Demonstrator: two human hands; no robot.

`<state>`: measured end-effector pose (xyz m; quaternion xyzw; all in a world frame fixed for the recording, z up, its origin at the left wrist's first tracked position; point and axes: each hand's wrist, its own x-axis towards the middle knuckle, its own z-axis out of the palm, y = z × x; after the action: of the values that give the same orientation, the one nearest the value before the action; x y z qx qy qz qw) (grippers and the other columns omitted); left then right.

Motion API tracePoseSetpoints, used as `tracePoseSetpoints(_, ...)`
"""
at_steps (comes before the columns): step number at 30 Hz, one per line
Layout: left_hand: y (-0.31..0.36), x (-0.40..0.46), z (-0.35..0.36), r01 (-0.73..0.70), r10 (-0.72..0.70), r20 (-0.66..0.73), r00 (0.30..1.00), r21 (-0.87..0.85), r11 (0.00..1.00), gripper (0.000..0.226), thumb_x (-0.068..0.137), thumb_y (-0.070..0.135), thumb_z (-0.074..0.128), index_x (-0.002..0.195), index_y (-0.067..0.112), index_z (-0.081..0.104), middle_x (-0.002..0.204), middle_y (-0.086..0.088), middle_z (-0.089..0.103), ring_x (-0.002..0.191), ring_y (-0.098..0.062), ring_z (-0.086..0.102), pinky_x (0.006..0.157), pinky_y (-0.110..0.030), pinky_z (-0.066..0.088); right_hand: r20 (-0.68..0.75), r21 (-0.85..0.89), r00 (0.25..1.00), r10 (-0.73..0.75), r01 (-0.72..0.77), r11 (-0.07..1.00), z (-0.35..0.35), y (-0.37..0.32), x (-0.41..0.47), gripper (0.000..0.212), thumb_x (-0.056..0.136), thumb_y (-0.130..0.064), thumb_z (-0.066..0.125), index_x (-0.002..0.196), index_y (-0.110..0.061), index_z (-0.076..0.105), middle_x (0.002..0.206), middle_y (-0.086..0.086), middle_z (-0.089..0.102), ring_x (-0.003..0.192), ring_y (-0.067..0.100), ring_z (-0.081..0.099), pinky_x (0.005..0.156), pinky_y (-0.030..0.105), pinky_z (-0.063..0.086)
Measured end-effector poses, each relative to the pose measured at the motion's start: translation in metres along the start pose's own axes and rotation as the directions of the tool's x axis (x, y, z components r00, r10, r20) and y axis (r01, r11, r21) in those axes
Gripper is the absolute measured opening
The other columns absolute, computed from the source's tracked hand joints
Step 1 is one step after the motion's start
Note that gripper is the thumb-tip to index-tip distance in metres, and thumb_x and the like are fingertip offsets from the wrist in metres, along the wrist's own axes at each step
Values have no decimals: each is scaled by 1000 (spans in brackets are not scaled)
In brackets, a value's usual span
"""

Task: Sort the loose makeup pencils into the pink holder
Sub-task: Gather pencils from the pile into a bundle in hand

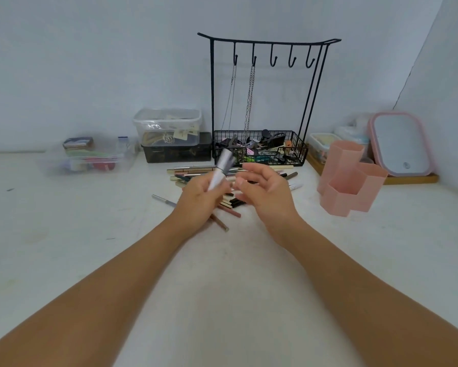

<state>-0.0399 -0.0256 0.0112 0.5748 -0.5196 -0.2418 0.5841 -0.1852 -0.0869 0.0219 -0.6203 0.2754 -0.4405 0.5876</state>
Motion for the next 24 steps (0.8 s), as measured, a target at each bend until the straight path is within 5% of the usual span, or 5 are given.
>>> tracePoseSetpoints(4, 4, 7, -16, 45, -132, -359, 924, -240, 970, 26, 106, 21, 48, 81, 15, 54, 55, 6, 41, 44, -5, 36, 43, -18, 32, 133, -514, 968, -212, 251, 820, 7, 6, -11, 17, 83, -26, 80, 97, -24, 70, 90, -6, 68, 73, 9, 59, 67, 24, 51)
tracePoseSetpoints(7, -3, 6, -45, 100, -177, -501, 847, -175, 979, 26, 106, 26, 48, 83, 19, 56, 61, 3, 44, 49, -8, 38, 47, -22, 34, 418, -716, 888, -193, 453, 532, 23, 12, -23, 30, 82, -43, 77, 106, -27, 71, 107, -10, 65, 97, 9, 54, 86, 24, 46)
tracePoseSetpoints(10, -11, -1, -64, 177, -252, -522, 815, -191, 966, 26, 106, 27, 49, 82, 19, 58, 62, 0, 45, 52, -12, 37, 49, -26, 32, 448, -826, 884, -134, 467, 315, 36, 14, -21, 33, 90, -51, 66, 113, -27, 71, 115, -5, 62, 108, 17, 51, 93, 35, 44)
tracePoseSetpoints(17, -6, -2, -57, 166, -250, -490, 835, -208, 964, 38, 105, 45, 47, 81, 17, 52, 60, 2, 42, 46, -9, 37, 44, -23, 33, 269, -848, 951, -149, 308, 432, 28, 17, -16, 15, 97, -26, 61, 91, -19, 73, 95, -1, 61, 95, 14, 51, 78, 28, 42)
tracePoseSetpoints(24, -3, -2, -54, 168, -283, -475, 833, -270, 948, 31, 102, 43, 55, 88, 15, 51, 60, 2, 36, 47, -11, 30, 41, -23, 27, 26, -613, 989, -146, 131, 779, 10, 10, -7, 12, 97, -18, 61, 87, -17, 67, 78, -5, 68, 68, 3, 57, 62, 16, 46)
